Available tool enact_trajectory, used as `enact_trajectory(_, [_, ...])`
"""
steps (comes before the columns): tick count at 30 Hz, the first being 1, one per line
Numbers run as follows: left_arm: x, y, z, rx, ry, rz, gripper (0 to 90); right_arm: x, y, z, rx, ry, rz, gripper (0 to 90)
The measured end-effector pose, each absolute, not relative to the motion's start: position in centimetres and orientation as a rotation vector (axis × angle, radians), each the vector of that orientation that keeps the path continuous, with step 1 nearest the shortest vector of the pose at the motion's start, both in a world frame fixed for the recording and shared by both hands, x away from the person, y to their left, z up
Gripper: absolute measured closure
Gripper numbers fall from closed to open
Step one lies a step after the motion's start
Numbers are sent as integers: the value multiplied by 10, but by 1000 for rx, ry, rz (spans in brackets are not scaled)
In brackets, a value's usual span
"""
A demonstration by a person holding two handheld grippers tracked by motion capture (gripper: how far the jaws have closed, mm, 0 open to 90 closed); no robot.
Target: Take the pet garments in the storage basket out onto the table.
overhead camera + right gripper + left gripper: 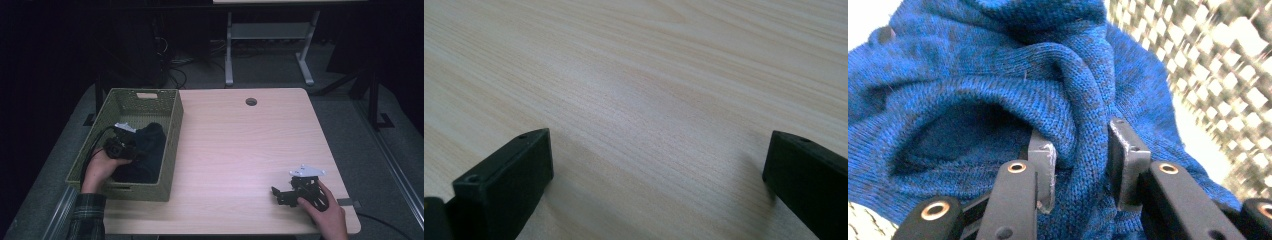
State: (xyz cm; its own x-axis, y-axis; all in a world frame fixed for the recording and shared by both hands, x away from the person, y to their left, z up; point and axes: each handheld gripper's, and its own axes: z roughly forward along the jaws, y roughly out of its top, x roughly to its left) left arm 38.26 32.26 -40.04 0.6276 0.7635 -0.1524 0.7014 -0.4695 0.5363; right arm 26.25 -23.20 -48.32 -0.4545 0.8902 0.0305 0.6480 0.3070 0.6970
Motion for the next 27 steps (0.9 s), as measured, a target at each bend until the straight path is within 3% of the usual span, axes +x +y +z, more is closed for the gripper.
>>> enact_trajectory(12, [372,337,-364,2000,1120,294,678,262,-232,-483,1377,2219,925,0])
enact_trajectory(27, [361,339,-328,1853,1040,386,680,262,-232,-483,1377,2219,925,0])
